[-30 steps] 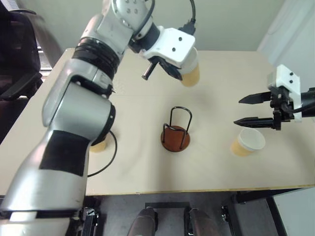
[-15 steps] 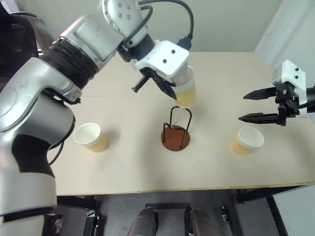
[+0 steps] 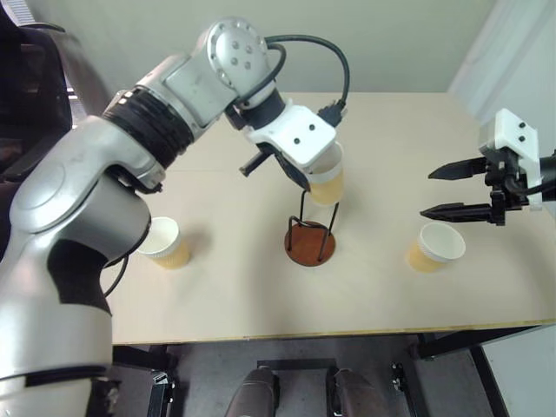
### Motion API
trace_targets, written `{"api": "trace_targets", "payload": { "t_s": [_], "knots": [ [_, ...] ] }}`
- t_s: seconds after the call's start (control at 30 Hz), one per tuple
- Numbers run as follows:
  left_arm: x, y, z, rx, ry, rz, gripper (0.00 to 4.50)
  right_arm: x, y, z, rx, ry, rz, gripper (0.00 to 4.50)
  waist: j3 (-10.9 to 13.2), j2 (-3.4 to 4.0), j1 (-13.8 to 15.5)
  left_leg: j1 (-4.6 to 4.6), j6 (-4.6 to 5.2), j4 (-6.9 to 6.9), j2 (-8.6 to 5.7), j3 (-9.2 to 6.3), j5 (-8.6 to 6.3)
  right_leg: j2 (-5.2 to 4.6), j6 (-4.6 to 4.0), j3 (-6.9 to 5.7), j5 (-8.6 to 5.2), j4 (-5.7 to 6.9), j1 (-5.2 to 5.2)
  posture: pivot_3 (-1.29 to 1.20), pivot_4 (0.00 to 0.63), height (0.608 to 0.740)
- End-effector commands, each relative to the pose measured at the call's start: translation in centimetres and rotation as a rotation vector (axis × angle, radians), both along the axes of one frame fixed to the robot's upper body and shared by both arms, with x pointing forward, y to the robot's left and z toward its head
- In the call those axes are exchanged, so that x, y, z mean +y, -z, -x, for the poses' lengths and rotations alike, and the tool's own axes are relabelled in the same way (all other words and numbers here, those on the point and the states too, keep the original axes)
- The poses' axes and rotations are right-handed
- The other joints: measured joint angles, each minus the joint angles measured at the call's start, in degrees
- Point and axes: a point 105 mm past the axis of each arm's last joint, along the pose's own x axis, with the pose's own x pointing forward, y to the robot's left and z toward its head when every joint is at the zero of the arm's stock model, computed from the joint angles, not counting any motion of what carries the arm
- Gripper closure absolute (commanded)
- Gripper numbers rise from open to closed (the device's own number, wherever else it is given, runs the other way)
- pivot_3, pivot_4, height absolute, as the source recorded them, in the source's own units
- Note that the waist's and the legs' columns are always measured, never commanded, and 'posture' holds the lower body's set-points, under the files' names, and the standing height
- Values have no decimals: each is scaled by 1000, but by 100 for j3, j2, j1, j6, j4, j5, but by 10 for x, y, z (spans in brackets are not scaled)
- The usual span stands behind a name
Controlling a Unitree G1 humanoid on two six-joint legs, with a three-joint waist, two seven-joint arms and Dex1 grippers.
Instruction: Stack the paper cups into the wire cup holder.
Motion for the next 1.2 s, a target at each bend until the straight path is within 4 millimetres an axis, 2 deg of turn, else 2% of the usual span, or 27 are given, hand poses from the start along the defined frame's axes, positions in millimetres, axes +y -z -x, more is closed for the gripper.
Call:
{"api": "trace_targets", "payload": {
  "t_s": [0.03, 0.23, 0.47, 0.9, 1.03, 1.2],
  "knots": [
    [1, -3, 8, 21, 33, -11, 4475, -1, -14, 5, -49, -3, 7, 567, -1, 1, 2, 0, -2, -3, -1, 0, 1, 0, 0, -1, -1, -2, 0, 0, 150, 740],
    [5, 3, 11, 36, 39, -38, 4475, -2, -14, 4, -51, 1, 4, 567, -1, 5, 7, 0, -6, -3, 1, -2, 3, -5, 2, 5, -3, -4, 0, 0, 150, 740],
    [9, 13, 6, 23, 37, -68, 4475, 0, -13, 3, -57, 0, -3, 567, -1, 8, 12, -1, 7, -2, 2, -6, -4, -14, 3, 9, -3, -3, 1, 0, 150, 740],
    [1, 18, 0, -27, 78, -53, 4475, 1, -12, 3, -57, -1, -9, 567, -2, 10, 13, -1, 9, -3, 2, -3, -6, -9, 3, 6, -3, -5, 1, 0, 150, 740],
    [-3, 17, 1, -29, 90, -32, 3587, 1, -11, 3, -55, 1, -10, 567, -1, 10, 24, -2, 10, -2, 0, -5, -6, -11, 3, 5, -3, -5, 1, 0, 150, 740],
    [-4, 16, 1, -29, 92, -22, 1752, 1, -10, 4, -55, 4, -10, 567, -2, 10, 13, -1, 12, -3, 0, 0, -7, -5, 4, 5, -2, -4, 0, 0, 150, 740]
  ]
}}
